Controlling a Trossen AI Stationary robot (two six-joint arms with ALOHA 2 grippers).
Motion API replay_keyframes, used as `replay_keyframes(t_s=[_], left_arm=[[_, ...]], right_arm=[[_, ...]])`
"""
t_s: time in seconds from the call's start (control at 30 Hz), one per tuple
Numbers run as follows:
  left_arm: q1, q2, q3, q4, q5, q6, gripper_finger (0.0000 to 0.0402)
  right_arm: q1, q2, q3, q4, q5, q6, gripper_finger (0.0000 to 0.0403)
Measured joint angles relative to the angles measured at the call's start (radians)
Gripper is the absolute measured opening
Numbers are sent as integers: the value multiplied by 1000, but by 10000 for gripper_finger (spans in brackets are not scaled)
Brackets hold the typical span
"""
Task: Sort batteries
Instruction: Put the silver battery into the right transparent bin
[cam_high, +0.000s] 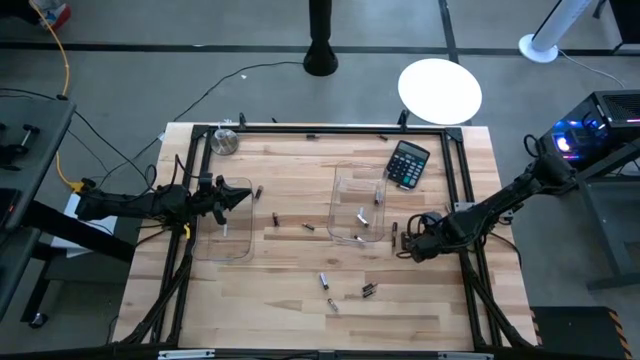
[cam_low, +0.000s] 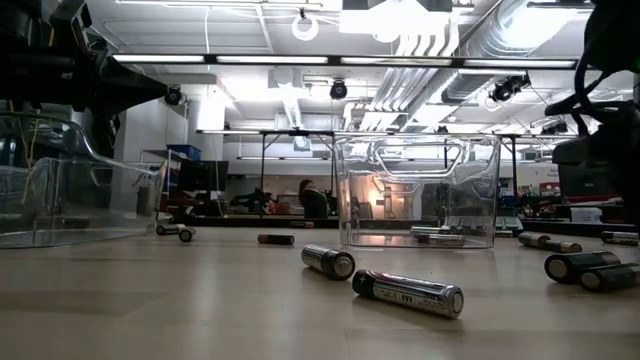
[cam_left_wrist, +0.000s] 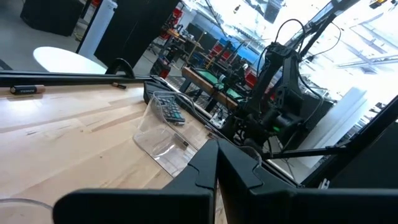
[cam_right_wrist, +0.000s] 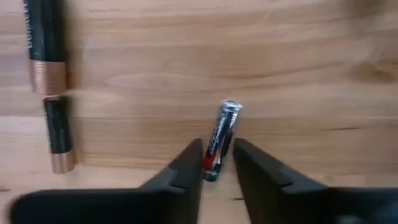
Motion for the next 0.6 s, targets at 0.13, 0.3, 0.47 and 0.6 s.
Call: replay_keyframes(t_s=[0.13,0.3,0.47,0.6], left_arm=[[0,0,0,0,-1,0,0],[0,0,0,0,1,0,0],[0,0,0,0,0,0,0],[0,0,0,0,1,0,0]], right_arm=[[-15,-36,95,-164,126,-85,17],[-73,-99,290,-277,401,-229,6],[-179,-89,404,-137,524,-530,11],[-254,-35,407,127,408,-816,16]])
